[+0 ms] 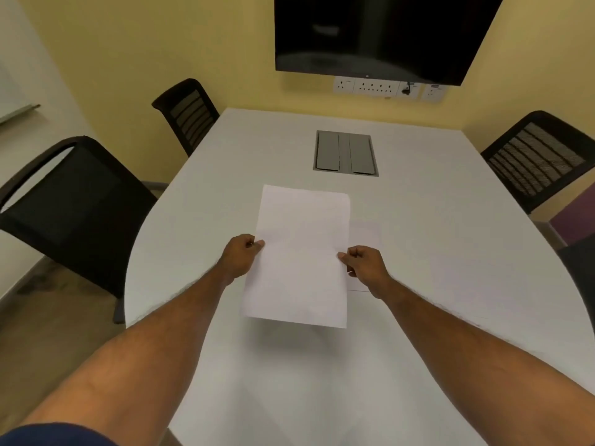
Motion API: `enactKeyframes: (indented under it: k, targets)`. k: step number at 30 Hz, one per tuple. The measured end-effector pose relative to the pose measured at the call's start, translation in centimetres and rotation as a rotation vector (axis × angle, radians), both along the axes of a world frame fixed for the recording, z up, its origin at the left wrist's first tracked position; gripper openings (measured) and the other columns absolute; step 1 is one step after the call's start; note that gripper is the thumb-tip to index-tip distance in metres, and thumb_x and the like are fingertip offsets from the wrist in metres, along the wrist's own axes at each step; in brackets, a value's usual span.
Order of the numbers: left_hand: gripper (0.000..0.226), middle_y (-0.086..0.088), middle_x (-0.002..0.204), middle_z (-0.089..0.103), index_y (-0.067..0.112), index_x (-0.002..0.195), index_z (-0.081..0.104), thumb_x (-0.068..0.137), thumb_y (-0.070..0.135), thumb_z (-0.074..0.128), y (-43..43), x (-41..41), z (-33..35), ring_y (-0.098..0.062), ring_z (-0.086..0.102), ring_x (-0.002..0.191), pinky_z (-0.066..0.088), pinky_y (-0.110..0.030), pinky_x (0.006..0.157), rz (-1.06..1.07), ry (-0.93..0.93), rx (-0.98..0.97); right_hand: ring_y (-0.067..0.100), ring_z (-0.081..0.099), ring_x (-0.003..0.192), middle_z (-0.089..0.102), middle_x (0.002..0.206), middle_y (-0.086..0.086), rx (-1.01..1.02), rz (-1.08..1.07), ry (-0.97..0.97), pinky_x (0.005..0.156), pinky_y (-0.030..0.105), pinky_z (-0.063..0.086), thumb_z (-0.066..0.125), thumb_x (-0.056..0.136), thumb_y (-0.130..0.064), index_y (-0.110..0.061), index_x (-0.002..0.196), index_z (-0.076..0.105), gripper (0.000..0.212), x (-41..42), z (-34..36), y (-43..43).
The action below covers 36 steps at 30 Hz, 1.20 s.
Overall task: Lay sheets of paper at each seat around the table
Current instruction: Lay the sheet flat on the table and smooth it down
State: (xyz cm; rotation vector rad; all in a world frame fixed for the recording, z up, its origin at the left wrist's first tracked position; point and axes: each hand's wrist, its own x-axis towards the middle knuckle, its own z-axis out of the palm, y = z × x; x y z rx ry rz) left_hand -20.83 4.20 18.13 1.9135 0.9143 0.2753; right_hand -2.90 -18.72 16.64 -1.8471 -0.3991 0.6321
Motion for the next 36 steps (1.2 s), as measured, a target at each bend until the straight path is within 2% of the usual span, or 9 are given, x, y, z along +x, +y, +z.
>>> enactKeyframes:
  k: [10,13,16,20,22,25,29,33,36]
  targets:
    - [0.039,-0.002,0.067,0.035,0.016,0.065,0.036,0.096,0.028,0.055,11.3,-2.8,-0.6,-0.017,0.033,0.061,0.025,-0.03,0.055,-0.177,0.071,-0.004,0.014,0.054,0.056,0.061,0.072,0.007,-0.001,-0.204,0.01,0.049,0.016,0.041,0.072,0.086,-0.012,0.008,0.082,0.066,0.022,-7.6,-1.6,8.2]
    - [0.038,-0.004,0.069,0.035,0.016,0.066,0.036,0.096,0.029,0.055,13.0,-3.0,-0.5,-0.017,0.032,0.061,0.025,-0.03,0.055,-0.191,0.087,-0.005,0.013,0.053,0.053,0.058,0.07,0.011,-0.029,-0.22,0.019,0.051,0.023,0.039,0.074,0.084,-0.015,0.011,0.082,0.065,0.027,-8.7,-1.8,9.6]
    - [0.037,-0.004,0.071,0.037,0.015,0.068,0.038,0.096,0.032,0.055,14.2,-3.0,-0.4,-0.017,0.035,0.062,0.027,-0.029,0.056,-0.216,0.119,-0.008,0.016,0.054,0.055,0.059,0.068,0.008,-0.016,-0.23,0.058,0.05,0.025,0.037,0.075,0.084,-0.014,0.001,0.075,0.067,0.019,-9.2,-1.9,10.3]
    - [0.037,-0.002,0.074,0.044,0.013,0.074,0.044,0.093,0.042,0.057,15.2,-3.7,-0.5,-0.018,0.041,0.066,0.033,-0.03,0.062,-0.227,0.138,-0.071,0.014,0.054,0.052,0.056,0.071,0.011,0.02,-0.223,0.106,0.046,0.027,0.036,0.073,0.085,-0.012,0.008,0.082,0.065,0.022,-9.5,-1.9,11.4]
    - [0.04,-0.003,0.076,0.043,0.015,0.075,0.043,0.092,0.048,0.057,15.8,-4.6,-0.8,-0.02,0.043,0.069,0.037,-0.032,0.067,-0.221,0.142,-0.102,0.013,0.053,0.05,0.053,0.068,0.009,0.033,-0.22,0.125,0.044,0.026,0.035,0.073,0.085,-0.012,0.002,0.075,0.062,0.02,-9.9,-2.1,12.2]
    - [0.048,-0.004,0.085,0.052,0.014,0.089,0.052,0.09,0.062,0.051,17.2,-5.8,-1.3,-0.022,0.051,0.079,0.048,-0.035,0.074,-0.178,0.124,-0.195,0.013,0.051,0.051,0.051,0.063,0.004,0.059,-0.227,0.157,0.044,0.026,0.03,0.073,0.086,-0.012,-0.008,0.068,0.057,0.024,-10.3,-2.7,13.4]
    - [0.069,-0.008,0.114,0.063,0.015,0.126,0.054,0.09,0.07,0.035,19.6,-7.1,-2.1,-0.027,0.062,0.102,0.049,-0.038,0.087,-0.148,0.16,-0.321,0.014,0.049,0.053,0.05,0.063,0.002,0.079,-0.285,0.202,0.043,0.024,0.027,0.072,0.086,-0.013,-0.009,0.067,0.057,0.024,-11.1,-3.7,15.3]
    - [0.074,-0.01,0.119,0.062,0.015,0.137,0.046,0.091,0.07,0.03,23.2,-7.3,-3.2,-0.026,0.061,0.105,0.048,-0.035,0.081,-0.13,0.148,-0.409,0.014,0.051,0.053,0.057,0.073,0.007,0.091,-0.413,0.276,0.042,0.023,0.028,0.073,0.085,-0.014,-0.003,0.086,0.066,0.013,-11.2,-4.6,18.4]
    - [0.071,0.001,0.126,0.054,0.018,0.135,0.047,0.089,0.072,0.034,26.2,-6.6,-4.3,-0.022,0.056,0.11,0.049,-0.034,0.084,-0.15,0.164,-0.407,0.013,0.052,0.053,0.06,0.076,0.006,0.101,-0.491,0.329,0.044,0.025,0.028,0.074,0.085,-0.016,-0.006,0.088,0.065,0.013,-11.4,-5.3,21.5]
